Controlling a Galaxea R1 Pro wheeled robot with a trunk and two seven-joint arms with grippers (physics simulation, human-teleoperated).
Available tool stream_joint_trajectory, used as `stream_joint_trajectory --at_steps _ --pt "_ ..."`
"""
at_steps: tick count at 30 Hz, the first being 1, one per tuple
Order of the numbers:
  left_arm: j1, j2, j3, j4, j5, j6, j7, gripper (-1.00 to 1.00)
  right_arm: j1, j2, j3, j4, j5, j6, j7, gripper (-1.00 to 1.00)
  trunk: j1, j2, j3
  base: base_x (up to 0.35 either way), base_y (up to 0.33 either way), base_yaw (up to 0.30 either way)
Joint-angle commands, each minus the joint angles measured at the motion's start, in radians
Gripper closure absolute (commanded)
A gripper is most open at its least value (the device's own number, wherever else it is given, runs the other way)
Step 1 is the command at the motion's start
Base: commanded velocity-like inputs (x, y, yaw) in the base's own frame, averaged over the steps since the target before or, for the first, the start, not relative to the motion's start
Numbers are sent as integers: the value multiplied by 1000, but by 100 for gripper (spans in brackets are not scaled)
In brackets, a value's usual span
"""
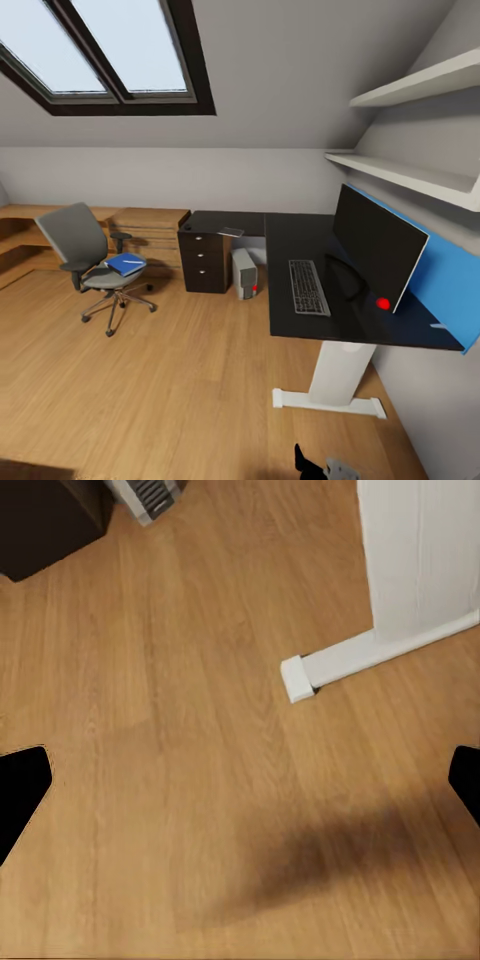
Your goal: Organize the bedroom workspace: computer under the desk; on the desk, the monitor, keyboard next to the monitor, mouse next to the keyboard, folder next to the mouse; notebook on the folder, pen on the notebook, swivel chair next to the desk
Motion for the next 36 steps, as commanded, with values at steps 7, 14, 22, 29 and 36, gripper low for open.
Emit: stream_joint_trajectory --at_steps 7,14,22,29,36 --pt "-1 0 -10 0 9 -4 7 -100 -1 5 6 9 -10 -7 4 -100 1 -1 -1 204 290 278" --pt "-1 0 -10 1 9 -4 7 -100 -1 5 6 10 -5 -7 3 -100 1 -1 -1 251 249 278" --pt "-1 0 -11 2 9 -4 7 -100 -1 4 6 11 43 -8 3 -100 1 -1 -1 302 172 279" --pt "-1 0 -12 17 9 -4 7 -100 -1 3 4 11 54 -13 3 -100 1 -1 -1 316 125 268" --pt "-1 -1 -13 48 7 -4 7 -100 -1 3 3 11 55 -17 3 -100 1 -1 7 264 -5 103"
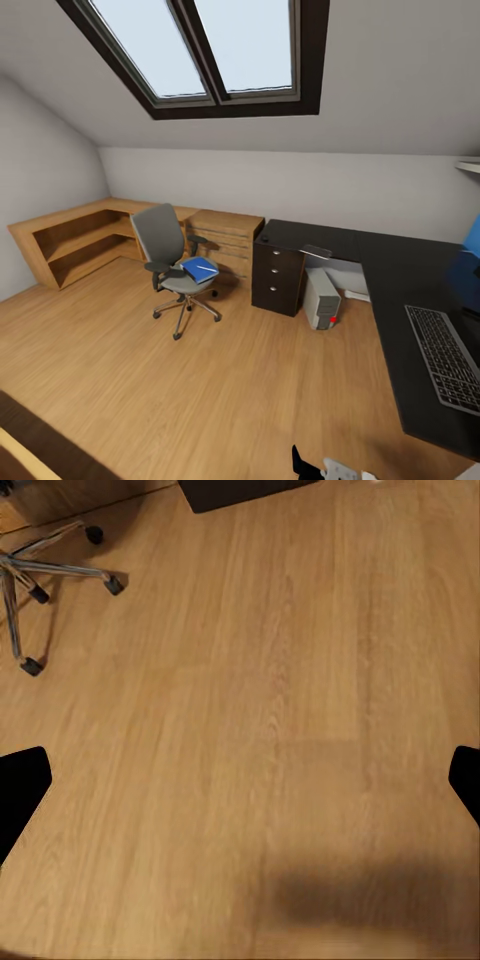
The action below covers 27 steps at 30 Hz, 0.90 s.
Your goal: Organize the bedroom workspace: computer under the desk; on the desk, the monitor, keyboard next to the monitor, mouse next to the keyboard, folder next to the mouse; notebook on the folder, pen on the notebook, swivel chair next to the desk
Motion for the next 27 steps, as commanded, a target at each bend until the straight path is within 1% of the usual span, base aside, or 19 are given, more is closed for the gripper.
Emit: stream_joint_trajectory --at_steps 1,9,19,27 --pt "-1 1 -9 1 10 -4 7 -100 -1 0 5 1 -11 -10 5 -100 1 -1 0 224 -23 24" --pt "-1 1 -9 3 10 -4 6 -100 -1 0 4 3 -10 -59 5 -100 1 -1 13 248 -8 9" --pt "-1 0 -10 3 9 -4 5 -100 -1 0 5 3 -10 -65 5 -100 1 -1 28 320 -1 1" --pt "-1 -5 -10 5 9 -4 5 -100 -1 0 5 3 -11 -66 5 -100 1 -1 32 330 0 0"
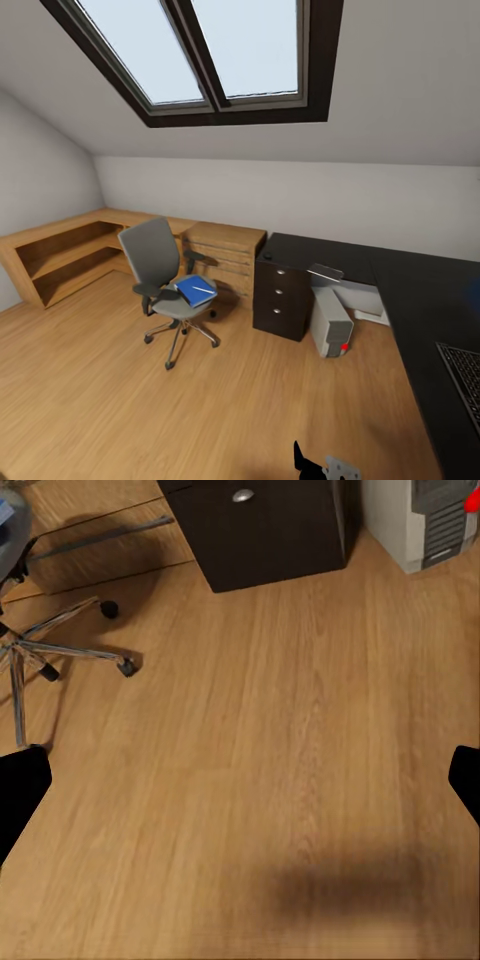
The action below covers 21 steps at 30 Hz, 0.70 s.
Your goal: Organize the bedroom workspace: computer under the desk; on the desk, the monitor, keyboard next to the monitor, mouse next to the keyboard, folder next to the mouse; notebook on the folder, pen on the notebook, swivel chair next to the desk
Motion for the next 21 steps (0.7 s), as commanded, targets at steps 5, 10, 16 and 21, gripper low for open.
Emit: stream_joint_trajectory --at_steps 5,10,16,21 --pt "-1 1 -8 0 10 -4 7 -100 -1 0 5 1 -11 -4 5 -100 1 -1 -1 331 0 0" --pt "-1 1 -8 1 10 -4 7 -100 -1 -1 4 0 -11 -4 5 -100 1 -1 -1 331 0 0" --pt "-1 1 -8 1 11 -4 7 -100 -1 -3 4 0 -11 -4 5 -100 1 -1 -1 330 0 0" --pt "-1 1 -9 1 11 -3 3 -100 -1 -3 4 1 -11 -3 5 -100 1 -1 -1 330 -24 0"
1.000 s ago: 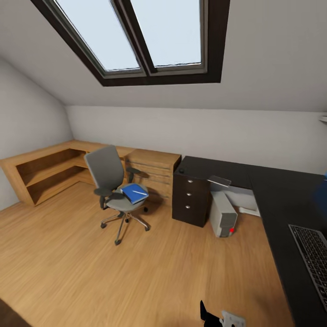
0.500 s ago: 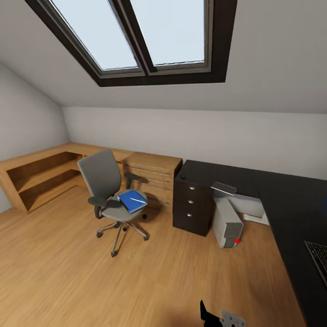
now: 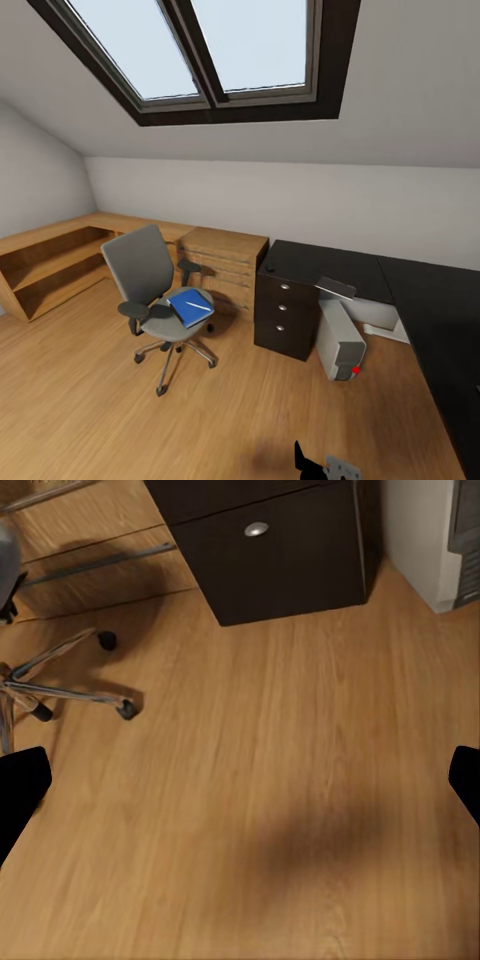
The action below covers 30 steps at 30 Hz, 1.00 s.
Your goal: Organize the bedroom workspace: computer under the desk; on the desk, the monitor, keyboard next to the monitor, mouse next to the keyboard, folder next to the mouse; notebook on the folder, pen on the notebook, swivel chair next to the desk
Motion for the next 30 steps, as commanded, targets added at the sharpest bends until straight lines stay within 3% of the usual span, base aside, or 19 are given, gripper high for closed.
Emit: stream_joint_trajectory --at_steps 1,5,18,30 --pt "-1 1 -8 -1 10 -3 3 -100 -1 0 6 2 -11 -3 5 -100 1 -1 -1 324 -89 0" --pt "0 1 -9 -1 10 -3 -12 -100 -1 0 6 2 -11 -4 5 -100 1 -1 -1 317 -119 0" --pt "-1 2 -8 -1 10 -3 -22 -100 -1 0 6 2 -11 -4 5 -100 -49 90 39 302 -188 0" --pt "-1 2 -7 -1 9 -5 -22 -100 -1 0 6 2 -11 -4 5 -100 -57 104 46 124 -116 0"
